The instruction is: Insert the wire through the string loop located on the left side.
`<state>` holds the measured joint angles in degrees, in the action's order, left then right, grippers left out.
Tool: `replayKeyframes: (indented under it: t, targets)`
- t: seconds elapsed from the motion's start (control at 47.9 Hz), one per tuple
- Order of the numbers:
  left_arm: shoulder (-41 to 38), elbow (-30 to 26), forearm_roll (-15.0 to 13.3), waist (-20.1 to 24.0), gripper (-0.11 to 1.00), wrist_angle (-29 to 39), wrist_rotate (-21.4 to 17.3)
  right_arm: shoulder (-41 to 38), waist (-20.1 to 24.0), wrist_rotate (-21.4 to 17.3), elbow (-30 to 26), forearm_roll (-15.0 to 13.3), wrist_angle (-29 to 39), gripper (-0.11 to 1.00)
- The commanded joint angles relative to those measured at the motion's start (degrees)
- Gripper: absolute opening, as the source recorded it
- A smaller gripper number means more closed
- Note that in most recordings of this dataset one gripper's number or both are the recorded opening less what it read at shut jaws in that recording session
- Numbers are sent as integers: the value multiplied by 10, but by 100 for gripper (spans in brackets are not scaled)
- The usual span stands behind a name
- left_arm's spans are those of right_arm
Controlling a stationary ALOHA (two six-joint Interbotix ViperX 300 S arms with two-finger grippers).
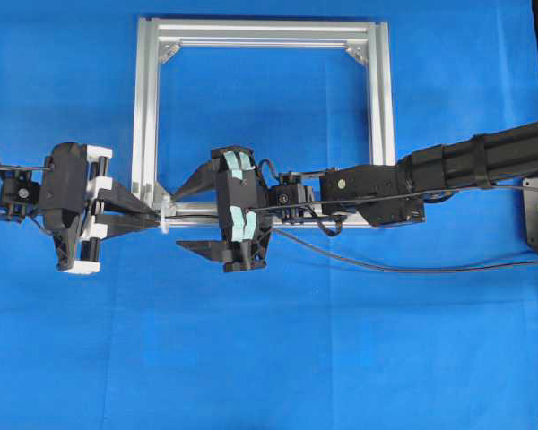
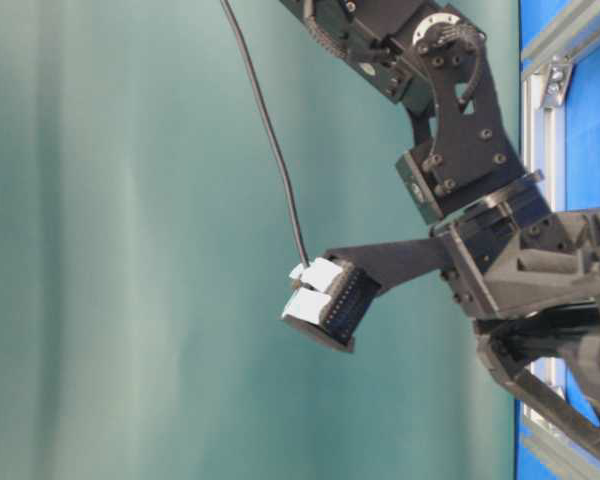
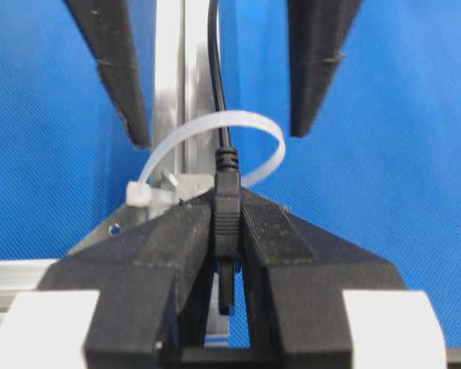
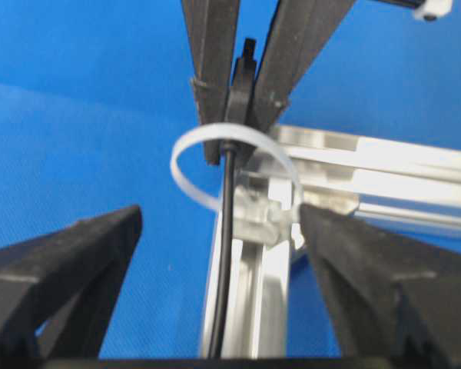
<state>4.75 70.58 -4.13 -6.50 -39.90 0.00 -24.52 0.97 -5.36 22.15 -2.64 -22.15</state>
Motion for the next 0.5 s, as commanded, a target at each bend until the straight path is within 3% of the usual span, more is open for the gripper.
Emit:
replayKeyframes:
  t: [0.0,0.334,0.48]
  targets:
    - [12,0,0,1,6,-4,-1,12,1,-1,-4,3,7,93]
    - [60,52,0,1,6,3,12,13,4,-1,-4,3,8,92]
    - [99,75,0,0,6,40,32,13,4,-1,-4,3,6,92]
